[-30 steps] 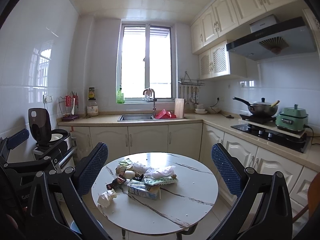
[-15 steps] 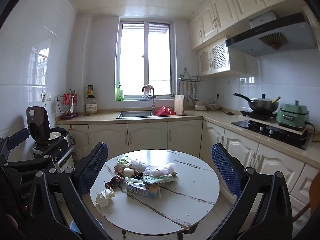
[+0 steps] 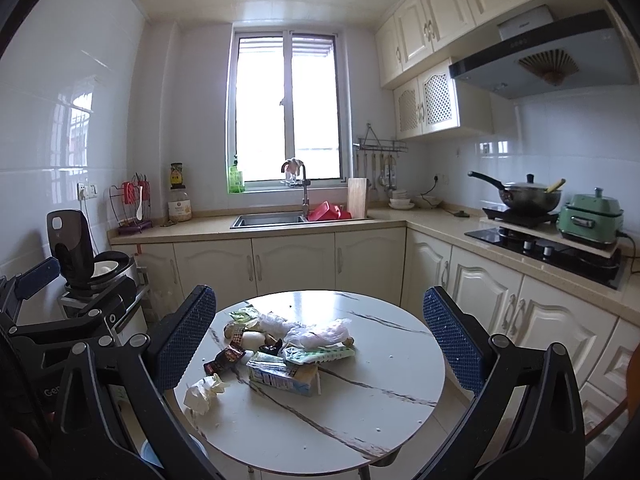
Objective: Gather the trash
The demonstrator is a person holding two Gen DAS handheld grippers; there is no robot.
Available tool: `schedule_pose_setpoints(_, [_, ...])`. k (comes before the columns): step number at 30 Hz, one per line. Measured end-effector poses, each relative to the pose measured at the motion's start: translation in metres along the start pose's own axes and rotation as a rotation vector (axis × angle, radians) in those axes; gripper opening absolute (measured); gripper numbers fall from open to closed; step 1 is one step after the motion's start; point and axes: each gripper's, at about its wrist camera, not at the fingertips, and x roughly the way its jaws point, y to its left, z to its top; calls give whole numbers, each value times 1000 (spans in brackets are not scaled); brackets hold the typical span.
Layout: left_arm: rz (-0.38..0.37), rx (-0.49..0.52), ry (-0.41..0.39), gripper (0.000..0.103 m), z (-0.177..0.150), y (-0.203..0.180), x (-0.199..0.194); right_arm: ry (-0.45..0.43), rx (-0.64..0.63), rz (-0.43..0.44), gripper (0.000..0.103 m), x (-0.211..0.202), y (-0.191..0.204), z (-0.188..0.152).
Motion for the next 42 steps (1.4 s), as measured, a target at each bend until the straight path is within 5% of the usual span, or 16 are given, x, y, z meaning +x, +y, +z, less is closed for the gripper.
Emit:
schedule_pose_setpoints(15, [0,4,2,102,-1,-2,9,17,6,-1,103,12,-4,-1])
schedule_pose_setpoints(27, [-31,24,41,102,-14,-1,54,64,-5,-1,103,40,-2,-13])
schedule_pose_setpoints(33, [-50,0,155,102,-40,26,106,164,-19,-27,103,81,-9,-36])
schedule_pose_setpoints(42, [-71,-2,501,102,-110,57,210,434,-52,8,103,178,-17,-106])
